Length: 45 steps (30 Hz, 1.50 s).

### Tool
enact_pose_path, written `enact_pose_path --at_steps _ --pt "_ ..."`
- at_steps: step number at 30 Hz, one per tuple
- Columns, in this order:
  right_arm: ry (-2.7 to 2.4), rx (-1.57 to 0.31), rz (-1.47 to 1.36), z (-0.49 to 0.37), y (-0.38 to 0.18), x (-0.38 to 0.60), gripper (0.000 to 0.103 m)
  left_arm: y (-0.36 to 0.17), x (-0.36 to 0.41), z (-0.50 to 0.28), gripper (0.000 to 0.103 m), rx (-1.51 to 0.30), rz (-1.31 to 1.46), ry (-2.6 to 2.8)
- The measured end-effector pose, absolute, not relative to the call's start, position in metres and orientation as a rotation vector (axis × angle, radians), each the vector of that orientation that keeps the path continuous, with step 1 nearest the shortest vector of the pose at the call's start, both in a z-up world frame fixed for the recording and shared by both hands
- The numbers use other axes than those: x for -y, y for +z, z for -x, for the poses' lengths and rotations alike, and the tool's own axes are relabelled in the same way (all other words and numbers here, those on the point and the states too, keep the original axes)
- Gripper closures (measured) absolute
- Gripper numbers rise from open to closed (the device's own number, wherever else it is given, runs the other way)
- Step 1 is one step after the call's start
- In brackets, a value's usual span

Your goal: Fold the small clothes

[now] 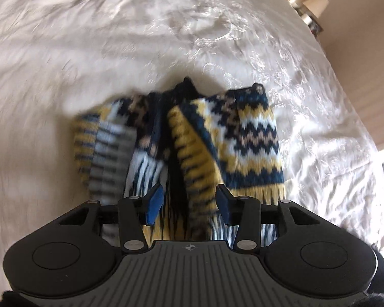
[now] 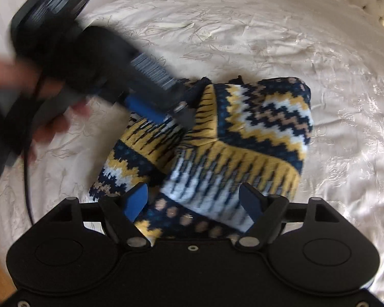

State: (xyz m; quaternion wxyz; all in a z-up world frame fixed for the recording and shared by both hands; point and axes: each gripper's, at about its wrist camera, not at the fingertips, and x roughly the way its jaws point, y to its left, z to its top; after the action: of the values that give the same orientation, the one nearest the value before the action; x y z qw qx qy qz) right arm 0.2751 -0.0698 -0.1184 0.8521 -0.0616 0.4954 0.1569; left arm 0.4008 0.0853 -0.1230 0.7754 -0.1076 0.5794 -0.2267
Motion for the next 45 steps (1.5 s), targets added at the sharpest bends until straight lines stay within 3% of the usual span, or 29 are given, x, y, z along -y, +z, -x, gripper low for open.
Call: enact_pose_path --at_steps 3,9,11,12,16,21,26,29,35,37,39,42,45 --pt "0.275 -1.041 0.155 -0.275 -0.131 0.049 0.025 -0.121 -0.08 -0.412 0.059 -1.254 0.205 -0.507" --pt "0.196 -1.112 0.368 -0.277 -0.171 0.008 0.04 -0.118 -0.083 -0.413 0.059 -1.278 0.213 -0.519" --pt "0.202 -1.093 0.421 -0.273 -0.174 0.008 0.059 -0.118 -0.086 -0.413 0.059 -1.289 0.231 -0.519" --pt "0.209 -1.094 0.402 -0.272 -0.172 0.013 0.08 -0.118 -0.087 -0.413 0.059 -1.294 0.239 -0.521" --pt "0.199 -1.094 0.206 -0.278 -0.148 0.055 0.082 -0.122 -0.087 -0.418 0.056 -1.316 0.282 -0.532" --pt "0.173 -1.107 -0.012 -0.288 -0.133 0.109 0.082 -0.133 -0.076 -0.427 0.037 -1.358 0.388 -0.56" --pt "0.179 -1.115 -0.085 -0.288 -0.13 0.13 0.082 -0.148 -0.056 -0.43 0.033 -1.407 0.457 -0.591" --pt "0.185 -1.112 -0.112 -0.286 -0.127 0.131 0.082 -0.158 -0.044 -0.43 0.021 -1.455 0.456 -0.582" --pt "0.212 -1.11 -0.072 -0.288 -0.128 0.125 0.082 -0.176 -0.022 -0.427 0.02 -1.484 0.471 -0.579" --pt "0.214 -1.104 -0.043 -0.287 -0.128 0.121 0.082 -0.175 -0.018 -0.426 0.025 -1.427 0.496 -0.568" --pt "0.214 -1.098 -0.019 -0.286 -0.127 0.118 0.082 -0.169 -0.014 -0.425 0.07 -1.376 0.456 -0.563" --pt "0.209 -1.083 0.01 -0.281 -0.123 0.111 0.082 -0.16 -0.008 -0.424 0.086 -1.343 0.397 -0.587" --pt "0.198 -1.061 -0.008 -0.277 -0.113 0.107 0.083 -0.14 -0.011 -0.422 0.087 -1.287 0.376 -0.605"
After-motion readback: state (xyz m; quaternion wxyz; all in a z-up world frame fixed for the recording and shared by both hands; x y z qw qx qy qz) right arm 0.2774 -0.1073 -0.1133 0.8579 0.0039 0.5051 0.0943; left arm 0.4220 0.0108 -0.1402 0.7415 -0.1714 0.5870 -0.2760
